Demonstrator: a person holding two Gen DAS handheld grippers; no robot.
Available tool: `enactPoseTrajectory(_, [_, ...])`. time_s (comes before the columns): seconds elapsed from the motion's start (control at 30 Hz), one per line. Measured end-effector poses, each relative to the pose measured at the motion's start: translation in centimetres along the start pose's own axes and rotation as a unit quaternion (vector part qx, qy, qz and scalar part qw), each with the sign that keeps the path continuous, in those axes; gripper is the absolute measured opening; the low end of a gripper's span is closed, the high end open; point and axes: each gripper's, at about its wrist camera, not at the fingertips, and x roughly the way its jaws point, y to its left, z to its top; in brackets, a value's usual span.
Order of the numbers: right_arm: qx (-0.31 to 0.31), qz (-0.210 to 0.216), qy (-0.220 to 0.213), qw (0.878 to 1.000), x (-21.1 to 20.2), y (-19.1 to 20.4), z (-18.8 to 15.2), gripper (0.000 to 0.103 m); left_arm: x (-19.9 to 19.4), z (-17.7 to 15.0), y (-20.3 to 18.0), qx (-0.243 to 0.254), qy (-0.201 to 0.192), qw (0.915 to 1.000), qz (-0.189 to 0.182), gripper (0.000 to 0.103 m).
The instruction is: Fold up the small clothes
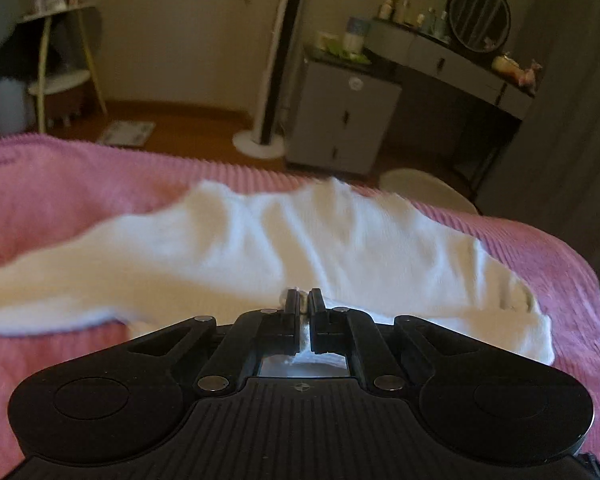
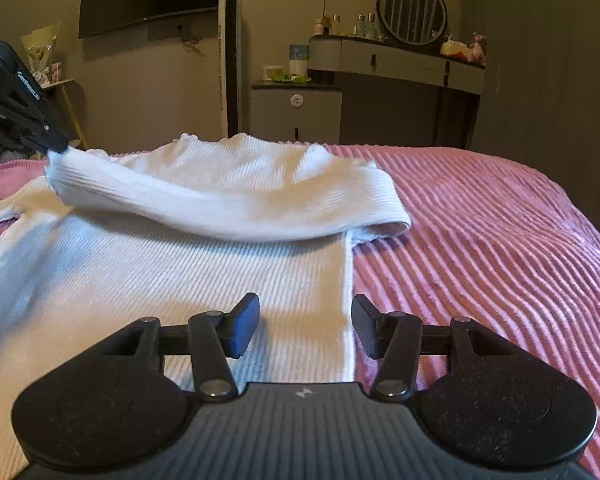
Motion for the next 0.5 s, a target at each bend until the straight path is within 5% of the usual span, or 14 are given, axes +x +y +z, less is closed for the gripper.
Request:
enactPoseTrajectory(0.13, [-0.009, 0.004, 0.002, 1.000, 0.2, 0.6, -0.2, 0.051, 0.0, -0.4, 1.5, 0.025, -0.032, 0.9982, 0.045, 0.006])
enactPoseTrajectory(0.43, [0.039, 0.036, -0.011, 0.999, 1.8, -2.1, 3.3, 0.049, 2.3, -2.0, 3.9, 0.003, 0.019, 0.9988, 0.045, 0.011])
enactPoseTrajectory(0.5, [0.059, 0.031, -0.008, 0.998, 3.5, -3.8, 5.3, 0.041, 2.9, -2.0, 4.4, -0.003, 0.030, 0.9985, 0.046, 0.012])
